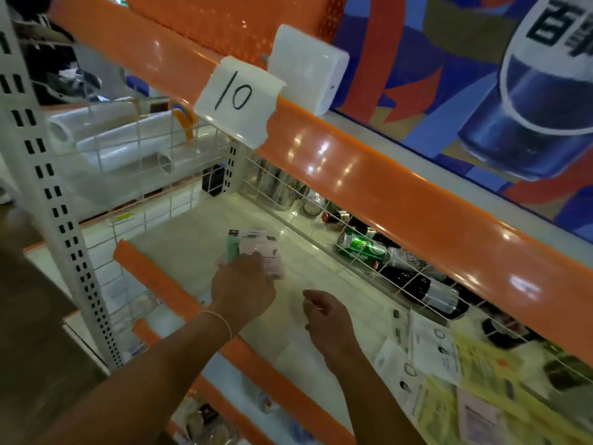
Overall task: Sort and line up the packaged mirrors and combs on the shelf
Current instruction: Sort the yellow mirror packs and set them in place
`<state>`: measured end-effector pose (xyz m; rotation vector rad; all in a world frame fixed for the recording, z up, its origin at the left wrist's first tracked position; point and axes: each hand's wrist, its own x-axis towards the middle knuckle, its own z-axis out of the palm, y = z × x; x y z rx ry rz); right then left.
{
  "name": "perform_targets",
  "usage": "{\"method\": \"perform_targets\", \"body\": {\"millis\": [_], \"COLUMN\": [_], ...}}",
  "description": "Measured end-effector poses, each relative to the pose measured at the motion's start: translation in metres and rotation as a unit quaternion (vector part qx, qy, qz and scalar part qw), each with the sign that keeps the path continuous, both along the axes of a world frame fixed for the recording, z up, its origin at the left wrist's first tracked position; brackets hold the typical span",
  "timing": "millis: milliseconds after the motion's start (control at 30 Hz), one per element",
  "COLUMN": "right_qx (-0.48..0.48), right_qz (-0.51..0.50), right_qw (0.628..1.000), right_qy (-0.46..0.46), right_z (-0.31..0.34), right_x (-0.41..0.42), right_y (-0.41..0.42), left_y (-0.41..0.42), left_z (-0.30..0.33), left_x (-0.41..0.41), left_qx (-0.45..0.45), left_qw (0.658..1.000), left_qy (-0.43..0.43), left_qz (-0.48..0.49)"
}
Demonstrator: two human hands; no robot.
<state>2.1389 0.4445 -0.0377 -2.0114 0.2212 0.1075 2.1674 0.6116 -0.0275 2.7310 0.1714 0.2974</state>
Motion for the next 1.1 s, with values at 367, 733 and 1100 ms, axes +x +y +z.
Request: {"method": "perform_targets", "body": {"millis": [367,733,1100], "right_qx": [-0.042,-0.248,-0.347], "right_qz": [-0.211,-0.324,-0.255], "right_qw": [0.976,0.912,0.898], "right_qy": [-0.019,0.042,0.088], "right_z": [0.000,-0.005,-0.027], "right_x": [-0.079,-0.161,-0.161], "right_y": [-0.146,-0.250,-0.256], "left_y": [-0.108,-0.224,-0.280], "left_z": [-0.002,-0.012,-0.044], "left_x": [-0.007,-0.077,-0.112], "left_qx": [-0.090,-0.082,-0.077], "left_qw": [0.966,0.914,0.925], "left_qy": [0.009,0.052,0.039], "left_qz": [-0.241,-0.394,-0.369]}}
